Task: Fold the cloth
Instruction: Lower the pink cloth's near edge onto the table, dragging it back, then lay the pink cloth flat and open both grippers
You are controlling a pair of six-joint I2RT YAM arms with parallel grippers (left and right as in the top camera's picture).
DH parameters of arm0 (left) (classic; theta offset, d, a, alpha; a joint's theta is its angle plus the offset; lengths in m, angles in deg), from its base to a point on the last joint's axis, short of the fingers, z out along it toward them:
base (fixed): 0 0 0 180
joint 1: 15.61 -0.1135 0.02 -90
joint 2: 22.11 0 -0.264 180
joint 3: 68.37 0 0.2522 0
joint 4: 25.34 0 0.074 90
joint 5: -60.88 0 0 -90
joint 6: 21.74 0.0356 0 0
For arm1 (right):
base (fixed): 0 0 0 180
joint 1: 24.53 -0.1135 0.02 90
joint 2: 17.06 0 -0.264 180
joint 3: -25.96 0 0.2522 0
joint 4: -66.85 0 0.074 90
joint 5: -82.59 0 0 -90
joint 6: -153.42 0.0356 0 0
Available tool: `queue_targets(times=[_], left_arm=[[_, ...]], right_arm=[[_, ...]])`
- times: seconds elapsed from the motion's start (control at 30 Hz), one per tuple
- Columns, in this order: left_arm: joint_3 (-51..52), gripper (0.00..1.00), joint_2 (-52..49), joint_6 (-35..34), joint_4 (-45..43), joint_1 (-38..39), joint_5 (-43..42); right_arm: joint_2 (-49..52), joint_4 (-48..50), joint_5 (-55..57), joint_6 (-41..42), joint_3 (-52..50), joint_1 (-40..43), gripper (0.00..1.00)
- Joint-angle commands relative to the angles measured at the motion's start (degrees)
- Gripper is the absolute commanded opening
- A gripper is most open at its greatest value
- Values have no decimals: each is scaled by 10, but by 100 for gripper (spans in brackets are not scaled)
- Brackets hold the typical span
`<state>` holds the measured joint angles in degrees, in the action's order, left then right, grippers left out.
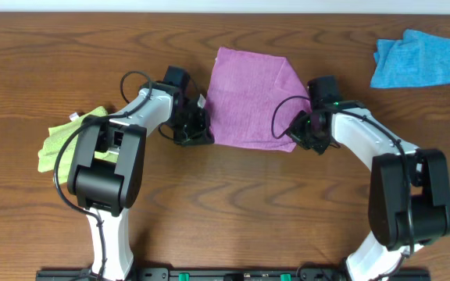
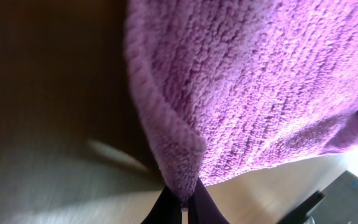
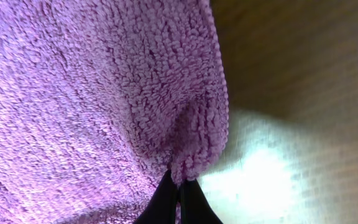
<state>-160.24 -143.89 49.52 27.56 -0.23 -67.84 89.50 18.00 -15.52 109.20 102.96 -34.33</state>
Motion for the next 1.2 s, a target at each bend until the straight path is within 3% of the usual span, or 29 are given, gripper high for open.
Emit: queue_targets(times=[0.0, 0.37, 0.7, 1.17], left_arm=[[4, 6, 1, 49, 33, -4, 43], [4, 6, 16, 67, 119, -5, 94], [14, 6, 151, 64, 114, -5, 164], [250, 6, 290, 13, 44, -5, 151]], right_arm=[[-34, -16, 9, -12, -5, -11, 1], [-59, -102, 24, -42, -5, -38, 1], [-60, -79, 31, -85, -5, -60, 1], [-60, -123, 21, -125, -5, -60, 1]])
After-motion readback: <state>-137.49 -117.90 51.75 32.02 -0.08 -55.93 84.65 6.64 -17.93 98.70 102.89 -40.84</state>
